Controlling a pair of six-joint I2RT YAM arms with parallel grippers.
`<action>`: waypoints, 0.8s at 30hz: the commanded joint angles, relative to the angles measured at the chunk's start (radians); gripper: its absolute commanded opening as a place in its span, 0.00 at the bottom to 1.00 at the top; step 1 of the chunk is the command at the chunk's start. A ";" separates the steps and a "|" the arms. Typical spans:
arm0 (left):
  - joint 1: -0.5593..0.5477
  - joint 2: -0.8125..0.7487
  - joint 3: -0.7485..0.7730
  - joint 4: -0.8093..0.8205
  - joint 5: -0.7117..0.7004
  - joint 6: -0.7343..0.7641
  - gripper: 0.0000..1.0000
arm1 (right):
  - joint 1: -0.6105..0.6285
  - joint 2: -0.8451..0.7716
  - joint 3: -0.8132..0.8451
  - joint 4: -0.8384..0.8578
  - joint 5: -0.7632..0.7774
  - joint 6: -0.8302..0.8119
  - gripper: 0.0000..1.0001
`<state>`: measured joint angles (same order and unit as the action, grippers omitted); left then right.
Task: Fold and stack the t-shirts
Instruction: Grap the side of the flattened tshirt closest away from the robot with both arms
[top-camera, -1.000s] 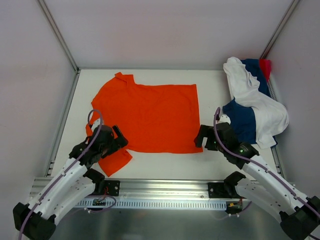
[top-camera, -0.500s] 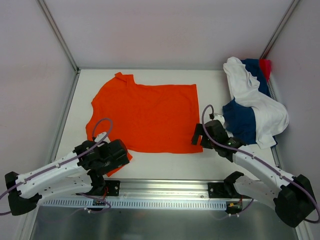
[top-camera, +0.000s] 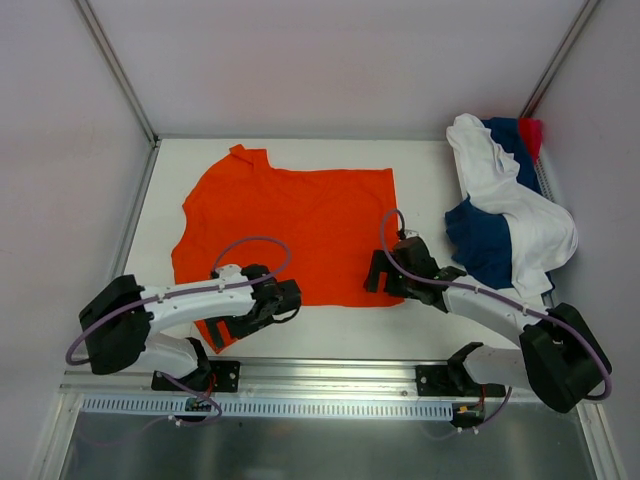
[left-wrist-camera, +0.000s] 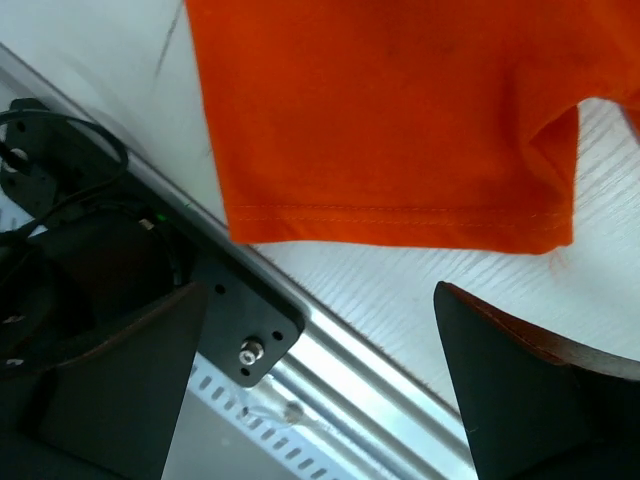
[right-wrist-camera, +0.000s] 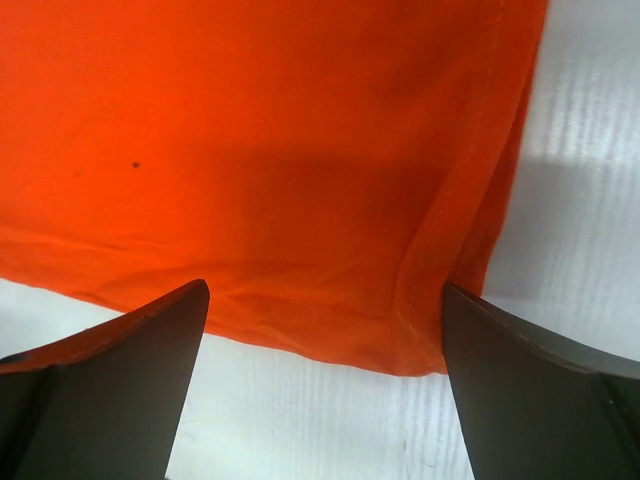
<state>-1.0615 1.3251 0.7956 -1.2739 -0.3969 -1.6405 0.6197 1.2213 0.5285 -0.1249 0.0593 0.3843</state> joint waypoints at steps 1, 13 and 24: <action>-0.011 0.069 0.019 0.071 -0.077 -0.047 0.99 | 0.005 0.021 0.002 0.080 -0.095 0.005 0.99; -0.012 -0.063 -0.254 0.331 -0.053 -0.117 0.90 | 0.006 -0.022 -0.030 0.090 -0.065 -0.010 1.00; -0.058 -0.112 -0.236 0.341 -0.123 -0.105 0.81 | 0.008 -0.034 -0.041 0.065 0.030 -0.018 0.99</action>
<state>-1.1072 1.2404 0.5797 -0.9306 -0.5076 -1.7542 0.6197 1.2041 0.4950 -0.0498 0.0483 0.3763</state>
